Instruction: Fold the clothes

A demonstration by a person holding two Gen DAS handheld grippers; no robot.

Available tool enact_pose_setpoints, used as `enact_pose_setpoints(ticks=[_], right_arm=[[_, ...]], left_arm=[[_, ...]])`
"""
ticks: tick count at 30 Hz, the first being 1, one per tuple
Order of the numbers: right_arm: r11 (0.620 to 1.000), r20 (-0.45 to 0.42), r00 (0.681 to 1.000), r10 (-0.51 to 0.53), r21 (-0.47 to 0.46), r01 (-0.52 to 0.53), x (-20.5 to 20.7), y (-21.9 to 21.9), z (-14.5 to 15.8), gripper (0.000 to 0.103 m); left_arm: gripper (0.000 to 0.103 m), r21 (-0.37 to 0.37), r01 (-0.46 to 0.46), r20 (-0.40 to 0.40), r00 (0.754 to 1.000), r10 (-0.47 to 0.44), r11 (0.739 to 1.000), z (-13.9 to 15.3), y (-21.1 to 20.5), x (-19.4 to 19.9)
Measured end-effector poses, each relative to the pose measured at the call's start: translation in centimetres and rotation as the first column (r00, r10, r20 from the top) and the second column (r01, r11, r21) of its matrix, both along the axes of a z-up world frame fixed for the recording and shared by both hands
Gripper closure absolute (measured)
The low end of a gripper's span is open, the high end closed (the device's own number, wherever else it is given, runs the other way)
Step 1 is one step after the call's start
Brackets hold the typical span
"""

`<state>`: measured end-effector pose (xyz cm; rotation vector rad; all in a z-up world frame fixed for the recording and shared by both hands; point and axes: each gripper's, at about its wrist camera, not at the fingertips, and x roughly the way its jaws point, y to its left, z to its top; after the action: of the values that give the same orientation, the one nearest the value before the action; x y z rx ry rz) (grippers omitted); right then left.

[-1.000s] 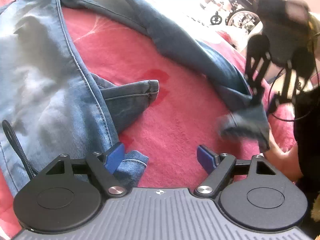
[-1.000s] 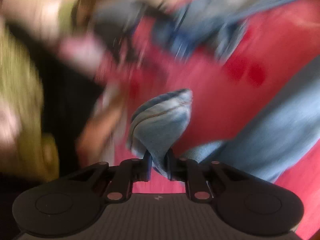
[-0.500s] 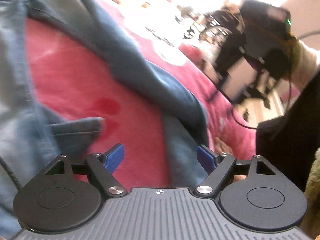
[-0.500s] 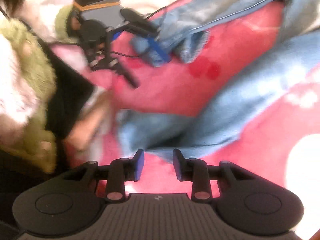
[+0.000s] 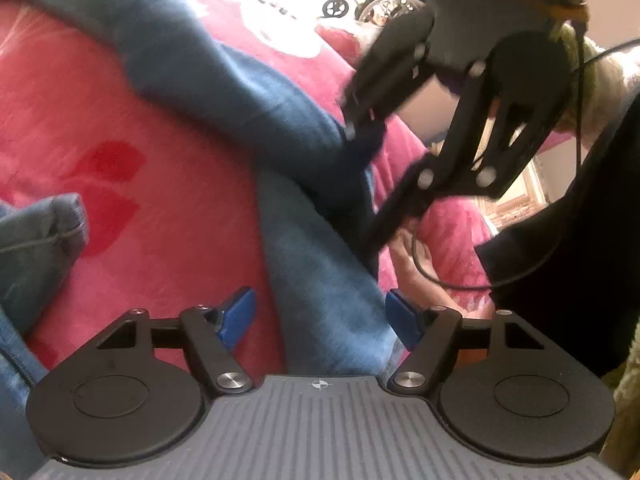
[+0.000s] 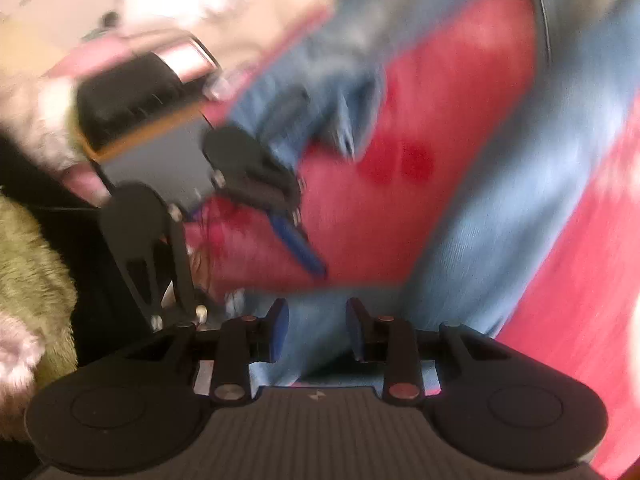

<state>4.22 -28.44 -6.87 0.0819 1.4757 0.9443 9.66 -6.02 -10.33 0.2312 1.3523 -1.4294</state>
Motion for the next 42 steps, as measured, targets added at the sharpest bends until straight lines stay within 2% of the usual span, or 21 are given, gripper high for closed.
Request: enact_pose_setpoints(ticks=[2, 4, 7, 10, 13, 14, 15, 16, 18, 19, 22, 24, 27, 30, 33, 35, 37, 42], right_arm=[[0.996, -0.1, 0.992, -0.078, -0.055, 0.073, 0.0, -0.2, -1.8, 0.068], [0.978, -0.159, 0.97, -0.183, -0.126, 0.163, 0.2, -0.6, -3.3, 0.067], [0.954, -0.195, 0.94, -0.279, -0.17, 0.248, 0.3, -1.1, -3.8, 0.067], [0.919, -0.234, 0.894, -0.383, -0.196, 0.342, 0.2, -1.4, -4.3, 0.065], [0.889, -0.27, 0.848, -0.455, -0.186, 0.418, 0.3, -1.8, -5.1, 0.049], [0.886, -0.266, 0.846, -0.462, -0.175, 0.429, 0.0, -1.6, -5.0, 0.04], [0.889, -0.249, 0.854, -0.458, -0.162, 0.429, -0.2, -1.1, -4.8, 0.038], [0.893, -0.215, 0.869, -0.447, -0.158, 0.42, -0.6, -0.6, -4.5, 0.039], [0.905, -0.137, 0.899, -0.417, -0.156, 0.396, -1.4, 0.3, -3.8, 0.068], [0.912, -0.111, 0.909, -0.402, -0.137, 0.387, -1.7, 0.5, -3.5, 0.098], [0.914, -0.063, 0.913, -0.404, 0.005, 0.405, -1.6, 0.0, -1.4, 0.099], [0.907, -0.018, 0.918, -0.396, 0.151, 0.394, -1.7, -0.7, 1.1, 0.099], [0.865, 0.043, 0.928, -0.37, 0.38, 0.327, -2.1, -2.4, 5.6, 0.099], [0.828, 0.102, 0.934, -0.342, 0.502, 0.249, -2.9, -4.6, 9.6, 0.099], [0.859, 0.193, 0.924, -0.33, 0.467, 0.209, -3.9, -7.2, 12.5, 0.099], [0.884, 0.199, 0.915, -0.352, 0.392, 0.255, -4.6, -9.0, 12.2, 0.099], [0.9, 0.184, 0.904, -0.385, 0.292, 0.324, -5.6, -11.0, 11.0, 0.099], [0.895, 0.08, 0.891, -0.447, 0.023, 0.446, -7.6, -14.4, 4.8, 0.099]], left_arm=[[0.032, 0.016, 0.016, 0.018, 1.0, -0.016, 1.0, 0.0, 0.6, 0.2], [0.032, 0.03, 0.008, 0.032, 0.999, -0.009, 1.0, 0.1, 1.3, 0.5], [0.031, 0.015, -0.051, 0.045, 0.998, 0.05, 0.999, 0.9, 2.7, 1.8], [0.027, -0.037, -0.147, 0.068, 0.986, 0.149, 0.988, 2.8, 4.0, 3.8], [0.026, -0.08, -0.252, 0.074, 0.963, 0.258, 0.964, 4.5, 5.1, 5.9], [0.026, -0.085, -0.288, 0.066, 0.954, 0.294, 0.954, 4.7, 5.2, 6.5], [0.026, -0.089, -0.324, 0.051, 0.943, 0.329, 0.942, 4.9, 5.2, 7.2], [0.026, -0.094, -0.349, 0.036, 0.935, 0.353, 0.933, 4.8, 5.0, 7.5], [0.026, -0.105, -0.394, 0.004, 0.918, 0.397, 0.913, 4.6, 4.5, 8.0], [0.026, -0.109, -0.406, -0.002, 0.913, 0.409, 0.907, 4.5, 4.6, 8.1], [0.026, -0.118, -0.432, -0.009, 0.901, 0.434, 0.894, 4.1, 4.6, 8.5], [0.026, -0.112, -0.446, -0.005, 0.894, 0.448, 0.888, 3.8, 4.5, 8.5], [0.026, -0.107, -0.471, -0.024, 0.882, 0.471, 0.876, 3.8, 4.9, 9.0], [0.026, -0.106, -0.479, -0.034, 0.878, 0.478, 0.871, 4.0, 4.9, 9.4], [0.026, -0.111, -0.453, -0.021, 0.891, 0.454, 0.884, 4.1, 4.2, 9.1], [0.026, -0.116, -0.426, -0.01, 0.904, 0.428, 0.897, 4.0, 3.6, 8.9], [0.026, -0.12, -0.399, 0.002, 0.916, 0.402, 0.909, 3.9, 3.1, 8.7], [0.026, -0.122, -0.309, 0.076, 0.944, 0.32, 0.943, 4.0, 0.7, 8.1]])
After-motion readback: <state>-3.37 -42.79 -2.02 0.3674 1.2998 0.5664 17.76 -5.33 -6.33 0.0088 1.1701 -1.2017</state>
